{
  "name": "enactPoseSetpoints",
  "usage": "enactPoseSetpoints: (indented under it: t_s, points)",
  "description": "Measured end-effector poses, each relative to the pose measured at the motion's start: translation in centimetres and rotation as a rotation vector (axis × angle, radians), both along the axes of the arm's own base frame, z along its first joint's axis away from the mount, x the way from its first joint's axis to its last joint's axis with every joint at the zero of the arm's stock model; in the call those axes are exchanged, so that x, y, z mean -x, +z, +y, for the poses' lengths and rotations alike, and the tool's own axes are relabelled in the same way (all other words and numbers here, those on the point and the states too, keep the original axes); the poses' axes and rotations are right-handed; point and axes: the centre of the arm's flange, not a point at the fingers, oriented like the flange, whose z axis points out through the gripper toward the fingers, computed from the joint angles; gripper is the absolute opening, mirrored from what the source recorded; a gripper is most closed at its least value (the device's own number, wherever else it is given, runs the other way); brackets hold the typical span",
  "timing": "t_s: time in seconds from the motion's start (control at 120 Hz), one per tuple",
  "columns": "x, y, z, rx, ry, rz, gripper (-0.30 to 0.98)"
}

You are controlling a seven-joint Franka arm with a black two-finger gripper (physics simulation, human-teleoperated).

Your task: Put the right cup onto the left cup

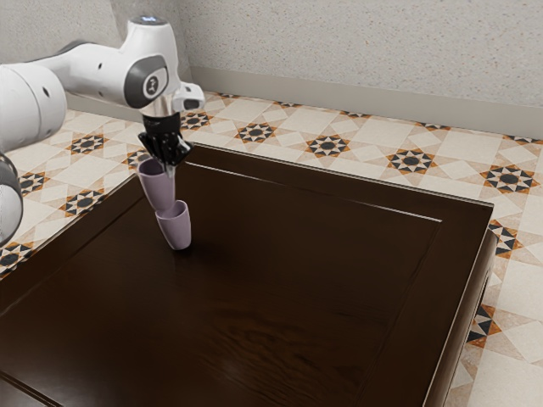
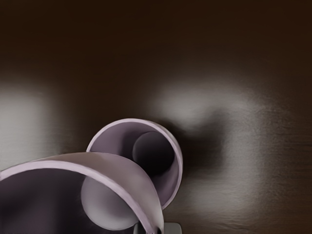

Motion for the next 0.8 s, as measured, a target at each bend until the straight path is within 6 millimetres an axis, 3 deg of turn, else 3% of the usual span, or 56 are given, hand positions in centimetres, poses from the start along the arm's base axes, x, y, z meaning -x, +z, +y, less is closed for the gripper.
enactPoseSetpoints:
  t_s: [0.4,0.483,0.633,0.8]
  points:
    - [-2.2,-3.4,0.3,0.006,-0.026,0.028,-0.10]
    - [-2.2,-3.5,0.3,0.022,-0.025,0.033,0.08]
    - [-1.2,-0.7,0.5,0.058,-0.014,0.021,0.38]
    - [1.3,4.3,-0.8,0.077,-0.031,-0.009,0.54]
